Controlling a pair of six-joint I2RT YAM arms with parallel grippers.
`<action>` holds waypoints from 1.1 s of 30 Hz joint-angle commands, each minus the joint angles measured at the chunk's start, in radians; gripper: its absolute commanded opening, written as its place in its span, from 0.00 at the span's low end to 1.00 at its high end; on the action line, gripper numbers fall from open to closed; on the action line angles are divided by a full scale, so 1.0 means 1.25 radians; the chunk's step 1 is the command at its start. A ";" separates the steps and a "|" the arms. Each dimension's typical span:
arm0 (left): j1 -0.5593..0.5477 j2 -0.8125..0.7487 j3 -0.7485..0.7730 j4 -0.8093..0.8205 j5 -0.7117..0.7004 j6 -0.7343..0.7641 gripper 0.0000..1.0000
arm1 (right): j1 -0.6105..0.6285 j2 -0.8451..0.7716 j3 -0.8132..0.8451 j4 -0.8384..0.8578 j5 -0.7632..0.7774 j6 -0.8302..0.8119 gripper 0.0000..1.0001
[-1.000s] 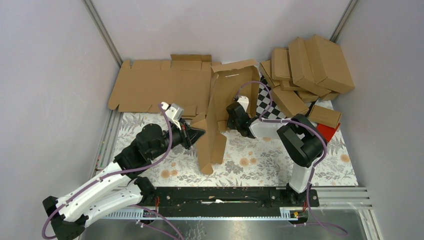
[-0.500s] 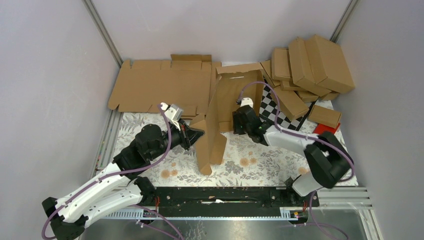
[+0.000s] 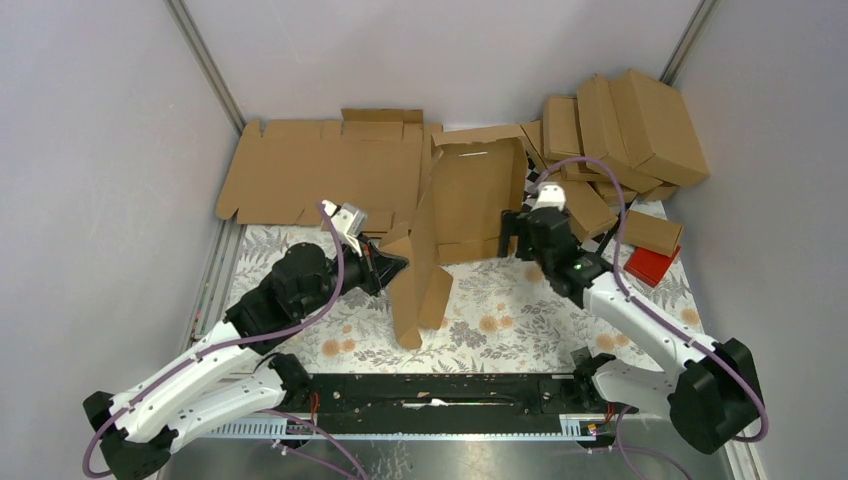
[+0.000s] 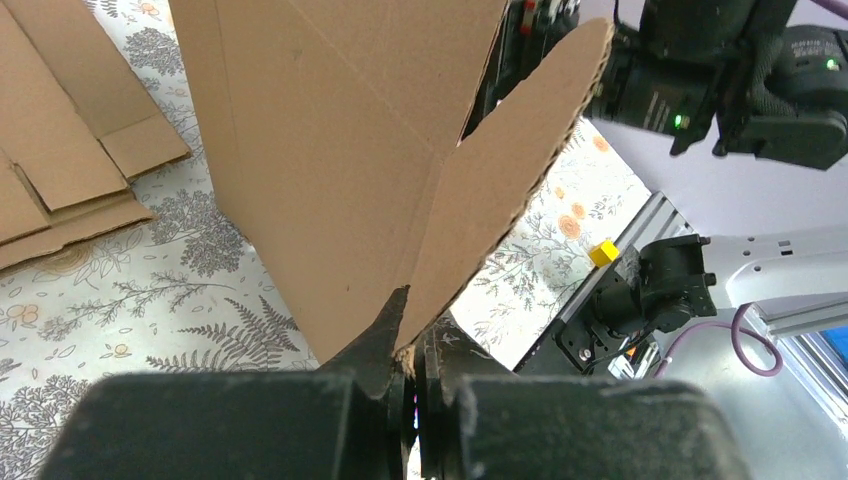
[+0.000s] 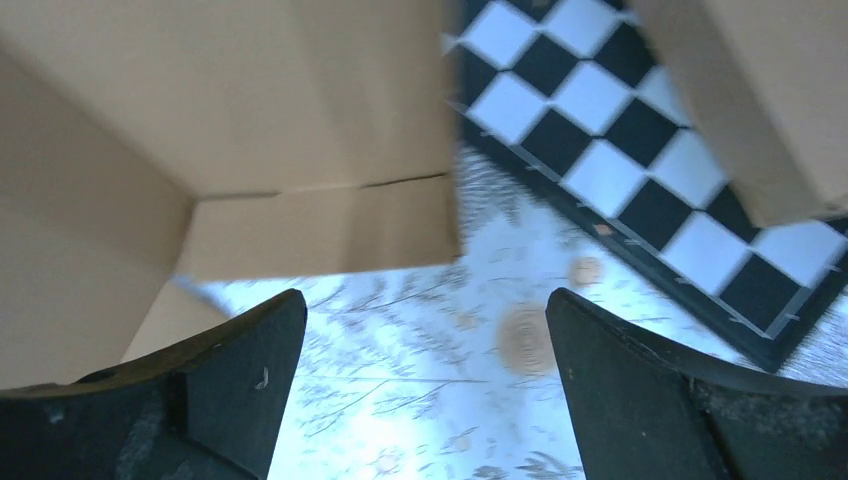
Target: Fold the paper box
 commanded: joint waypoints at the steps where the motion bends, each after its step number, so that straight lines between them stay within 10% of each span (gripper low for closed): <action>1: 0.001 0.012 0.029 -0.081 -0.038 -0.045 0.00 | -0.144 -0.003 0.049 -0.064 -0.080 -0.016 0.98; 19: 0.002 0.033 0.054 -0.113 -0.037 -0.054 0.00 | -0.243 0.160 0.141 0.149 -0.208 -0.048 0.89; 23: 0.002 0.037 0.064 -0.116 -0.034 -0.047 0.00 | -0.244 0.187 0.135 0.207 -0.270 -0.053 0.70; 29: 0.002 0.064 0.105 -0.126 -0.033 -0.035 0.00 | -0.229 0.225 0.166 0.205 -0.262 -0.032 0.08; 33: 0.006 0.095 0.163 -0.163 -0.048 -0.035 0.00 | -0.172 0.198 0.253 -0.007 -0.091 0.047 0.00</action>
